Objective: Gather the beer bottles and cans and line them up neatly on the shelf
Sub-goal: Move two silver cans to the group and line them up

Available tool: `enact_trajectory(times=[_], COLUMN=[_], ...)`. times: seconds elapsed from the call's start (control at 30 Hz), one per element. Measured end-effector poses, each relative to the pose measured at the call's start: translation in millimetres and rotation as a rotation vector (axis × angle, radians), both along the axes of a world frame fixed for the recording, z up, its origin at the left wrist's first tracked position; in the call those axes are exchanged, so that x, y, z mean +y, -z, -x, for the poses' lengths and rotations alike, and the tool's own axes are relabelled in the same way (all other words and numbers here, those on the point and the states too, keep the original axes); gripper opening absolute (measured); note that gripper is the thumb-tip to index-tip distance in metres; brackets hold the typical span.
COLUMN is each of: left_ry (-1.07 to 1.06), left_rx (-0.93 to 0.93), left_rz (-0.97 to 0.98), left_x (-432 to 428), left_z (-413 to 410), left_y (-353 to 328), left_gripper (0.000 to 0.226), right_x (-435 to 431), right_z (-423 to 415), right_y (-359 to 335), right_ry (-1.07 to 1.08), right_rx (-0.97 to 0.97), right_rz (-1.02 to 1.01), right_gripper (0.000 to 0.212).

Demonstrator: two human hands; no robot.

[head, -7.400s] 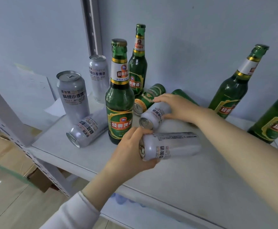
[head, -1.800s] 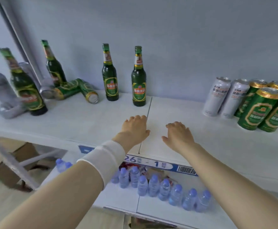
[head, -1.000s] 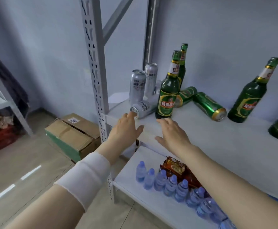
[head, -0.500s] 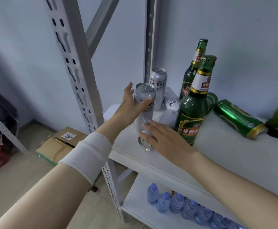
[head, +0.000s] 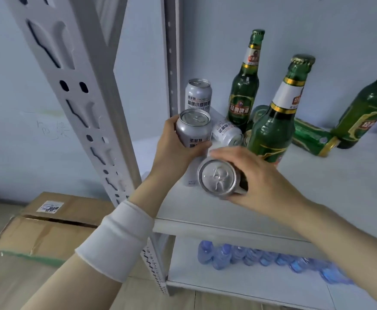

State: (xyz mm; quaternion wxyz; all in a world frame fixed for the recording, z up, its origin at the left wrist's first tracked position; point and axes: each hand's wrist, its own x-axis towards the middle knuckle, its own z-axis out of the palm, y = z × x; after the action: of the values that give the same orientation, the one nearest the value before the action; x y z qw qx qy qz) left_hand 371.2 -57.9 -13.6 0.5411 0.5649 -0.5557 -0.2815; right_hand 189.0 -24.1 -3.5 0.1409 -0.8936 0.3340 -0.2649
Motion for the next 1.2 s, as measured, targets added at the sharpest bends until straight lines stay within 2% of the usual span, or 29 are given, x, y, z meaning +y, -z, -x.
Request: enact_trajectory(times=[0.13, 0.23, 0.4, 0.47, 0.53, 0.6, 0.77, 0.9, 1.03, 1.2], left_ry=[0.064, 0.095, 0.13, 0.122, 0.073, -0.005, -0.103, -0.129, -0.117, -0.049], left_rx=[0.007, 0.003, 0.025, 0.043, 0.035, 0.0, -0.024, -0.065, -0.166, -0.184], left_rz=[-0.015, -0.024, -0.053, -0.064, -0.077, -0.091, -0.063, -0.039, 0.072, 0.17], left_x=[6.0, 7.7, 7.6, 7.7, 7.7, 7.4, 12.8, 36.5, 76.2, 124.2], left_z=[-4.0, -4.4, -2.5, 0.0, 3.4, 5.6, 8.4, 12.1, 21.5, 73.3], left_y=[-1.5, -0.9, -0.2, 0.7, 1.4, 2.3, 4.0, -7.5, -33.1, -69.7], left_gripper=[0.073, 0.074, 0.086, 0.089, 0.084, 0.075, 0.068, 0.067, 0.056, 0.046], right_x=[4.7, 4.8, 11.9, 16.1, 23.6, 32.2, 41.6, 57.8, 88.7, 117.8], right_z=[5.9, 5.6, -1.4, -3.3, -9.4, -20.6, -36.4, -10.8, 30.6, 108.3], right_y=[-29.7, -25.7, -11.0, 3.5, 26.0, 51.5, 80.8, 81.7, 78.7, 75.9], right_ry=[0.201, 0.253, 0.252, 0.283, 0.354, 0.469, 0.694, 0.66, 0.613, 0.616], right_rx=[-0.241, -0.316, -0.471, -0.565, -0.58, -0.575, -0.701, -0.745, -0.786, -0.84], right_rz=[-0.34, -0.44, -0.488, -0.529, -0.512, -0.49, -0.476, -0.483, -0.524, -0.534], right_gripper=[0.077, 0.077, 0.068, 0.072, 0.085, 0.088, 0.069, 0.059, 0.056, 0.053])
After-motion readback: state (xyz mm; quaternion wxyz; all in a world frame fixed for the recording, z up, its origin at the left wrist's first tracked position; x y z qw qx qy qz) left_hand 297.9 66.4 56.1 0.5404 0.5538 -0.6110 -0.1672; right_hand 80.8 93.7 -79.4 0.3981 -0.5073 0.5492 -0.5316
